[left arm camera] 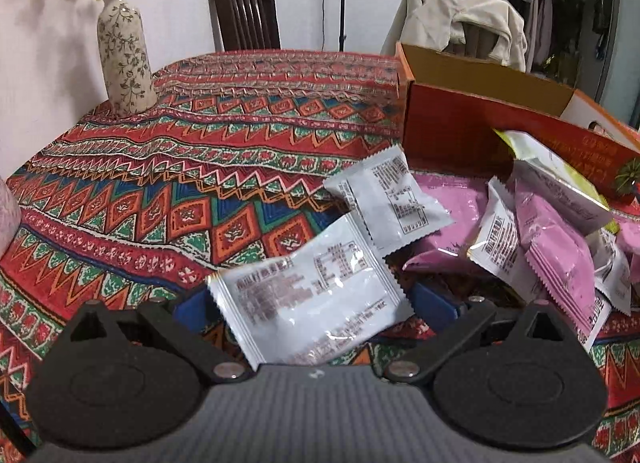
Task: Organize snacks
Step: 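Grasp the silver-white bar packet with the right tool while the left tool grasps a white sachet, then carry both packets over the cardboard box and open both tools to release them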
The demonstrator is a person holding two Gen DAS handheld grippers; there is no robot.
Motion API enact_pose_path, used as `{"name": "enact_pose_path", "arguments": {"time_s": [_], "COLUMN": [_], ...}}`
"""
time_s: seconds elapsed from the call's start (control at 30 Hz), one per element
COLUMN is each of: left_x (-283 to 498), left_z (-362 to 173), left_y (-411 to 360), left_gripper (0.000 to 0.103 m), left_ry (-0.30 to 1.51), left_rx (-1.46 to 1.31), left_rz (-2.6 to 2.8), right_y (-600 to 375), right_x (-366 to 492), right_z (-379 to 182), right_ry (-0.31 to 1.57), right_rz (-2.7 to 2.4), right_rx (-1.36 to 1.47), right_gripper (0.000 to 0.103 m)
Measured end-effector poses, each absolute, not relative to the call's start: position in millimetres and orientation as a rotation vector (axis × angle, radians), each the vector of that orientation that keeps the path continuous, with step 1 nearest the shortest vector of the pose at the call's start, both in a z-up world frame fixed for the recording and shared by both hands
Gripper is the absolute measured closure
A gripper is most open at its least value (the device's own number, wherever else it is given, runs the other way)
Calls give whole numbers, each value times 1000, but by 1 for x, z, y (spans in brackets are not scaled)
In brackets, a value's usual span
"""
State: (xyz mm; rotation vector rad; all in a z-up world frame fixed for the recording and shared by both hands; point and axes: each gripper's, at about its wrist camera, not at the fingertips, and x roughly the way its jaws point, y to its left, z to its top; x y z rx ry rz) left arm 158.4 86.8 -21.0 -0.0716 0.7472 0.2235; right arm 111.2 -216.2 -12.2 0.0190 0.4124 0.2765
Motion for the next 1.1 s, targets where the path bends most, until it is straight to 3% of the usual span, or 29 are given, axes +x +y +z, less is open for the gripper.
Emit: {"name": "enact_pose_path", "arguments": {"time_s": [0.53, 0.67, 0.7, 0.83, 1.1], "left_x": [135, 126, 124, 117, 106], "left_z": [-18, -16, -16, -15, -8], "left_y": [91, 93, 94, 94, 91], "left_gripper": [23, 32, 39, 43, 62], "left_ry": [690, 671, 666, 657, 612], "left_rx": [-96, -116, -120, -121, -112], "left_rz": [201, 194, 194, 191, 186], "right_y": [-216, -216, -215, -215, -215], "right_x": [112, 112, 111, 110, 106], "right_z": [-12, -11, -12, -12, -12], "right_ry": [413, 412, 412, 409, 389], "right_rz": [280, 279, 279, 280, 280], "right_rx": [21, 22, 22, 17, 2], "right_gripper": [44, 44, 44, 44, 44]}}
